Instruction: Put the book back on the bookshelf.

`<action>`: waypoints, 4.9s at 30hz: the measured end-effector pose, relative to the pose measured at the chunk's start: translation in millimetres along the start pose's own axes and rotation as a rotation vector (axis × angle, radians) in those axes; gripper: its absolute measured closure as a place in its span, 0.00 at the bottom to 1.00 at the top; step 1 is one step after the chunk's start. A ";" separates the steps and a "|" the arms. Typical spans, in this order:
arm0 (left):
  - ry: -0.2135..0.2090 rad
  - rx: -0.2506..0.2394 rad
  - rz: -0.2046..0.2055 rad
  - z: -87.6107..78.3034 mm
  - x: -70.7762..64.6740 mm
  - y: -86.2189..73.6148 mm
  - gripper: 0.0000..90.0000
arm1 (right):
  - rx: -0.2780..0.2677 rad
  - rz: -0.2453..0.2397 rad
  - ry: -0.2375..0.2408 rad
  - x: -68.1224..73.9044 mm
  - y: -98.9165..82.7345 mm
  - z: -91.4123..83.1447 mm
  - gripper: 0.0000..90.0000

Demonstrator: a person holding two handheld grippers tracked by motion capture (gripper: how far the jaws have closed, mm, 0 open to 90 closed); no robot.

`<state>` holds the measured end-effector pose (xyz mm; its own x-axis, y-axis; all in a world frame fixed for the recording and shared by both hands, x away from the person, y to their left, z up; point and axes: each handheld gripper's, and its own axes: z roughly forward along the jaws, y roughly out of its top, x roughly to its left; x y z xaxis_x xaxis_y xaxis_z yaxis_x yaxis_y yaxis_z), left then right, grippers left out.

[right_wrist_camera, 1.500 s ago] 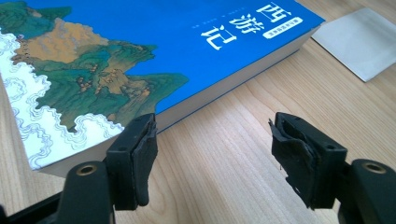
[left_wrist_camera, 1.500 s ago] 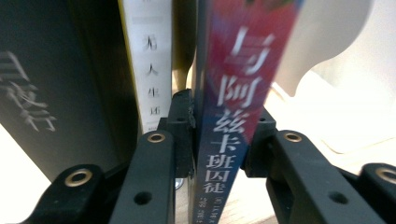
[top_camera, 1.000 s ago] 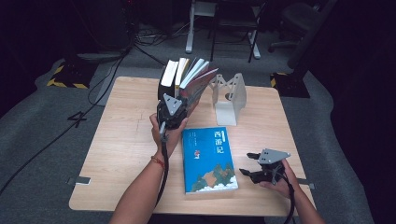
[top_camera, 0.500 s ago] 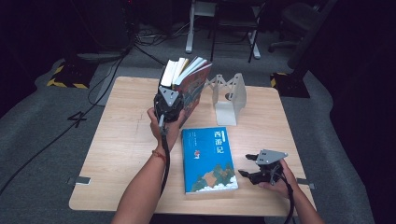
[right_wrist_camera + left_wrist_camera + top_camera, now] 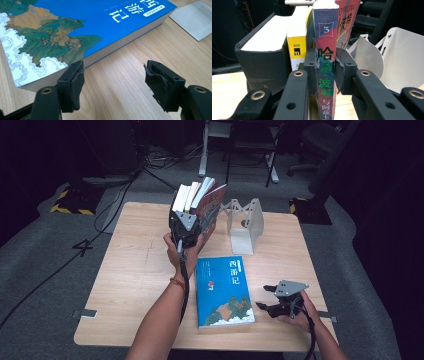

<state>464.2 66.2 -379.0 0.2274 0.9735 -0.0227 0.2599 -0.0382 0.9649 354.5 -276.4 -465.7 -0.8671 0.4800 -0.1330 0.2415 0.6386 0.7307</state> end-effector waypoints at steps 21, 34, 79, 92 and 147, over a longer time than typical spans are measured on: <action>-0.079 0.022 0.090 -15.9 1.3 -14.1 0.50 | 0.000 -0.001 -0.001 0.6 0.6 -0.5 0.35; -0.150 0.075 0.121 -26.8 11.7 -21.9 0.47 | 0.004 -0.001 0.001 1.8 1.2 1.0 0.35; -0.498 0.376 0.427 -84.4 37.2 -108.1 0.33 | 0.042 -0.014 0.032 5.9 0.6 6.3 0.35; -0.579 0.470 0.492 -104.5 36.8 -139.6 0.29 | 0.077 -0.045 0.086 10.0 -0.8 11.5 0.34; -0.772 0.468 0.413 -146.7 16.4 -136.1 0.22 | -0.088 -0.041 0.105 15.8 25.1 8.9 0.32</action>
<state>294.9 120.4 -472.3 0.8893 0.4561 -0.0328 0.3289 -0.5880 0.7390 350.7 -247.4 -455.4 -0.9174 0.3860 -0.0967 0.1696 0.5991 0.7825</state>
